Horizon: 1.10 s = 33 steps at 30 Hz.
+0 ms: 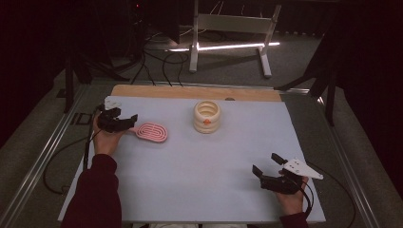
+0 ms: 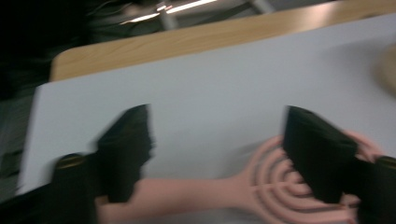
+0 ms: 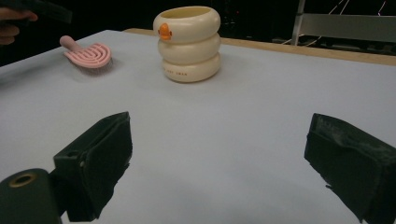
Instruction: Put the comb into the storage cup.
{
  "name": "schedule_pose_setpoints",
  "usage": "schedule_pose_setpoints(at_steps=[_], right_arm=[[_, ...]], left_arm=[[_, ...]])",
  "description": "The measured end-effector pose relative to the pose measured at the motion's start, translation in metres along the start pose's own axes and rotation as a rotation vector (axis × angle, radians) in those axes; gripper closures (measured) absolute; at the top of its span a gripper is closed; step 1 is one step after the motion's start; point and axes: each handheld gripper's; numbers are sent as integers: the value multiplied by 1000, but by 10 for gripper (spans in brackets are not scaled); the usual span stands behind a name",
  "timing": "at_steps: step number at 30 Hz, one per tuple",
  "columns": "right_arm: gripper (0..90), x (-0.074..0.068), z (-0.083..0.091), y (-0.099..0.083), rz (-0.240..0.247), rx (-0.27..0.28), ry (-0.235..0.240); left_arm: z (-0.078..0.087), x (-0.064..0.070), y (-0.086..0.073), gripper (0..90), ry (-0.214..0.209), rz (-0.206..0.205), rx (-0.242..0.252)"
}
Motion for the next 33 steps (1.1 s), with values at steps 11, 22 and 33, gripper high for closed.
schedule_pose_setpoints(at_steps=[11,22,33], right_arm=[[76,0,3,1,1,13,-8],[77,-1,3,1,4,15,-10],[77,-1,4,1,6,17,-16]], left_arm=[[-17,2,-7,890,27,2,-62],[-40,3,-17,900,36,24,-166],[-39,6,-19,899,19,-9,-208]])
Point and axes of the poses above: each handheld gripper's, and its own axes: z roughly backward along the jaws, y roughly out of its top, x roughly to its right, and after that the axes turned 4 degrees about z, right-handed
